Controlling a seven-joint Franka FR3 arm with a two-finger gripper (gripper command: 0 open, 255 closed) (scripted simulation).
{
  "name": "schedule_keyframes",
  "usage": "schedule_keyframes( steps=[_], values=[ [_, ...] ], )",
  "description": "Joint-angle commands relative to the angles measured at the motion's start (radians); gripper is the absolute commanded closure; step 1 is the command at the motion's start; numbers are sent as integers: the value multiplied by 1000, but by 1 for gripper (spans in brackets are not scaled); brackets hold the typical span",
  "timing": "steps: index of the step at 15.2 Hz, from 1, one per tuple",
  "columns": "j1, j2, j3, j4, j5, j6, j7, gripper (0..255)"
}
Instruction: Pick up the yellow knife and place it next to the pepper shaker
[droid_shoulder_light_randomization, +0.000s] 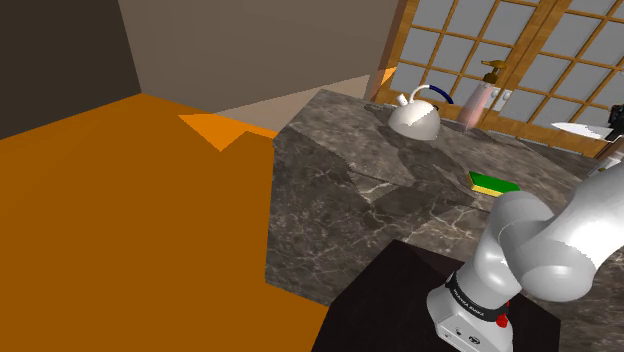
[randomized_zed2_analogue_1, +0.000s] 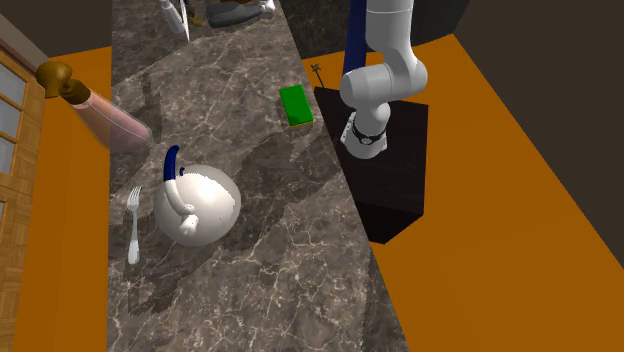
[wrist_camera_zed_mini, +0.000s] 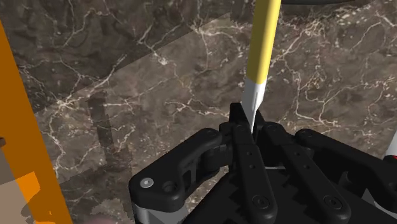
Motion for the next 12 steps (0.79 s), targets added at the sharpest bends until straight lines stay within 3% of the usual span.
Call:
schedule_keyframes(
  steps=[1, 12],
  values=[
    [-20, 3, 6, -37, 3, 31, 1, 255],
    [-100, 13, 27, -217, 8, 187, 13, 255]
  ],
)
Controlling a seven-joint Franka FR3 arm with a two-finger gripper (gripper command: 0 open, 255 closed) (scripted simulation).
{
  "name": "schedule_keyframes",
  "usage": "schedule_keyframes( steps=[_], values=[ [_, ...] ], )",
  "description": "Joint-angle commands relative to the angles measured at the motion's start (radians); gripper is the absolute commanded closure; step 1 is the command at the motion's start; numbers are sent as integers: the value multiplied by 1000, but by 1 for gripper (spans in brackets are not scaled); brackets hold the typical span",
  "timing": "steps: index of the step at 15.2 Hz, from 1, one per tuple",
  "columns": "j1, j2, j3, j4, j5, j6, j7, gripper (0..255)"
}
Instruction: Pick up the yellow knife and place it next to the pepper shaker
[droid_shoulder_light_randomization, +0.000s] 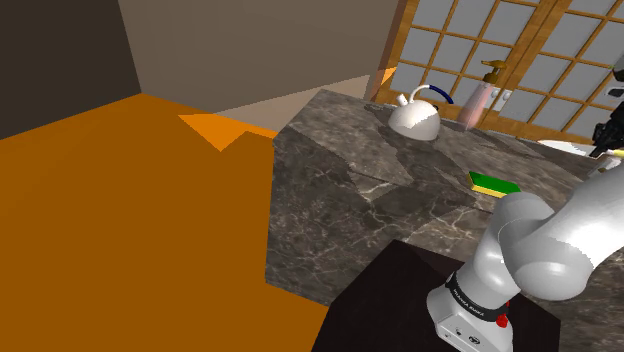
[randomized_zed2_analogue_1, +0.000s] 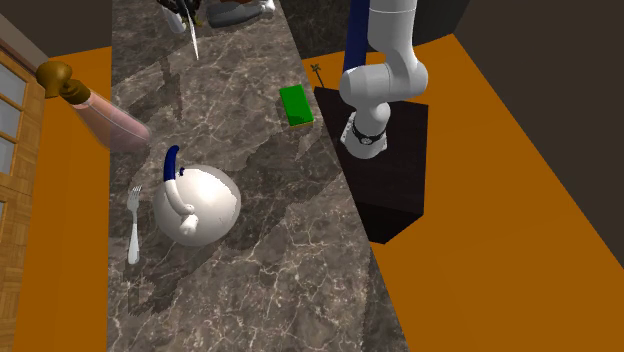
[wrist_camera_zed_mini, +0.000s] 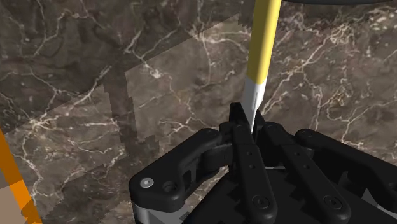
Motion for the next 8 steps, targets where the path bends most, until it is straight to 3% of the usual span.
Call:
schedule_keyframes(
  steps=[1, 8],
  values=[
    [-12, 0, 2, -32, -1, 29, 3, 255],
    [-27, -12, -7, -121, -19, 116, 19, 255]
  ],
)
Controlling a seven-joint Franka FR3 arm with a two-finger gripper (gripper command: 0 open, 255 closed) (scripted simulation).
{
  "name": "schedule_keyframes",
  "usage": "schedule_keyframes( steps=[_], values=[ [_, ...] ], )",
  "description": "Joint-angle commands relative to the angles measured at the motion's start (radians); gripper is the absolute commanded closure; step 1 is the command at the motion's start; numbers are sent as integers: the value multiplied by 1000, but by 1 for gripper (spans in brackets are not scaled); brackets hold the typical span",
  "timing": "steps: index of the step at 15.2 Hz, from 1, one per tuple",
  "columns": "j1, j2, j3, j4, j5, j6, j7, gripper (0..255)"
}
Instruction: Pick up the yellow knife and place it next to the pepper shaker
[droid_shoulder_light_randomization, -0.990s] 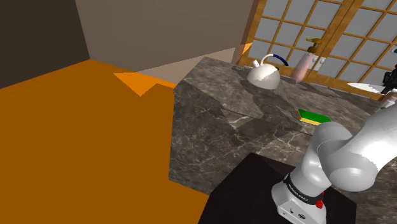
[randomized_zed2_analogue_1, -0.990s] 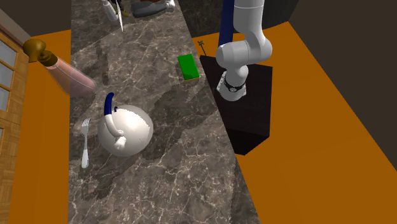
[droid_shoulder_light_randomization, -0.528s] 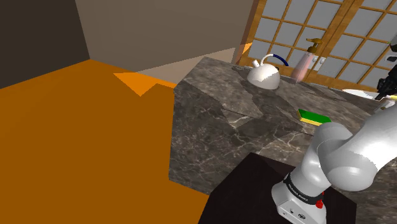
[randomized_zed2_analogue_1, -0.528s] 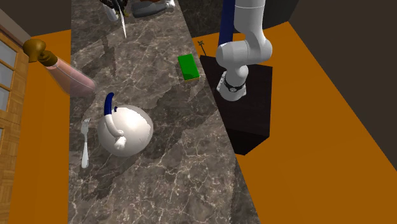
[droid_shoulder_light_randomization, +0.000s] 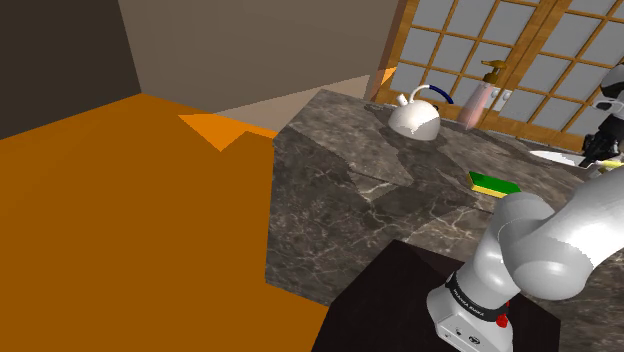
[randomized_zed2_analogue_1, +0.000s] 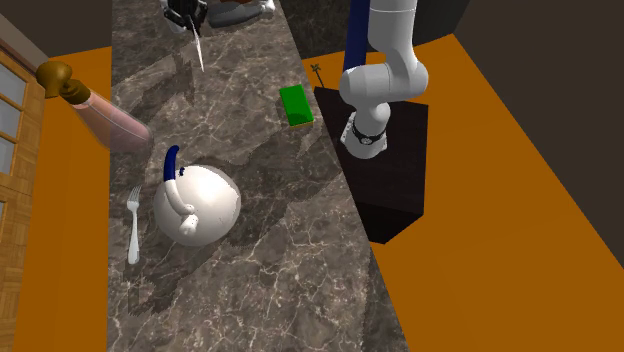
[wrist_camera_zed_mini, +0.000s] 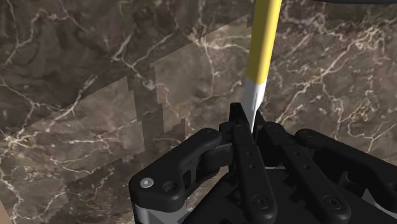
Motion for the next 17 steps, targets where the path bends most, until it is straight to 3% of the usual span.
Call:
schedule_keyframes(
  steps=[1, 6, 14, 15, 17],
  values=[
    [-9, -1, 0, -29, -4, 27, 3, 255],
    [-6, -17, -18, -82, -25, 85, 19, 255],
    [-5, -18, -18, -83, -25, 86, 19, 255],
    [-5, -18, -18, -83, -25, 86, 19, 0],
    [-5, -18, -18, -83, -25, 86, 19, 0]
  ],
)
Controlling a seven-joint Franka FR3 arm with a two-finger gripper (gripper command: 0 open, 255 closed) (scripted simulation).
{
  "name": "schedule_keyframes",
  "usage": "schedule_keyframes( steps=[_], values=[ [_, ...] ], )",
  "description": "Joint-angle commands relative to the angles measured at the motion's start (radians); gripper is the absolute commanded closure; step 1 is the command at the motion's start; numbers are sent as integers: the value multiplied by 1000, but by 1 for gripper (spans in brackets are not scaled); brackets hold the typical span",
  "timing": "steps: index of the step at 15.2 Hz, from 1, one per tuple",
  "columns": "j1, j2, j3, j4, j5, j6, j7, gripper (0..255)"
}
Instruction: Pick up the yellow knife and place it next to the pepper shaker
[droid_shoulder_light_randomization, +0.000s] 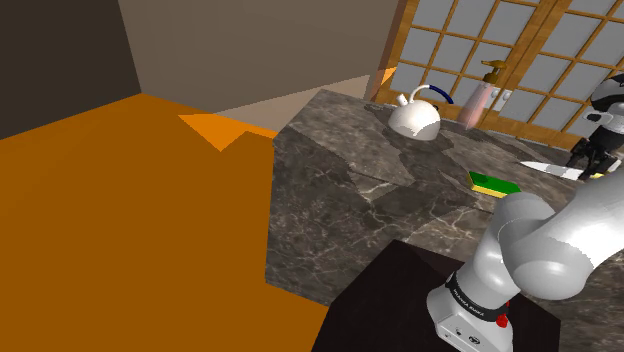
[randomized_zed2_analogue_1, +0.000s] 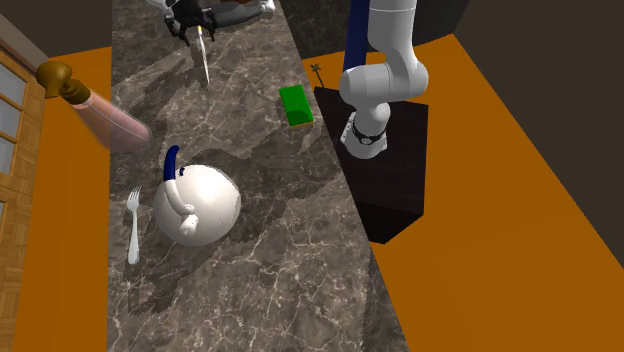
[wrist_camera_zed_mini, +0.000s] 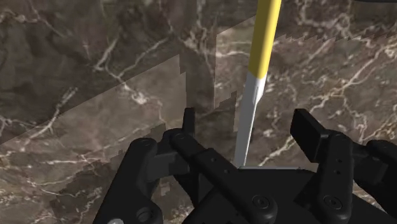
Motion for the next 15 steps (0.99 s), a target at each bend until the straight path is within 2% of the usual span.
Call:
schedule_keyframes(
  steps=[1, 3, 7, 15],
  values=[
    [0, 0, 0, 0, 0, 0, 0, 0],
    [0, 0, 0, 0, 0, 0, 0, 0],
    [0, 28, 28, 104, 36, -111, -26, 0],
    [0, 28, 28, 104, 36, -111, -26, 0]
  ],
)
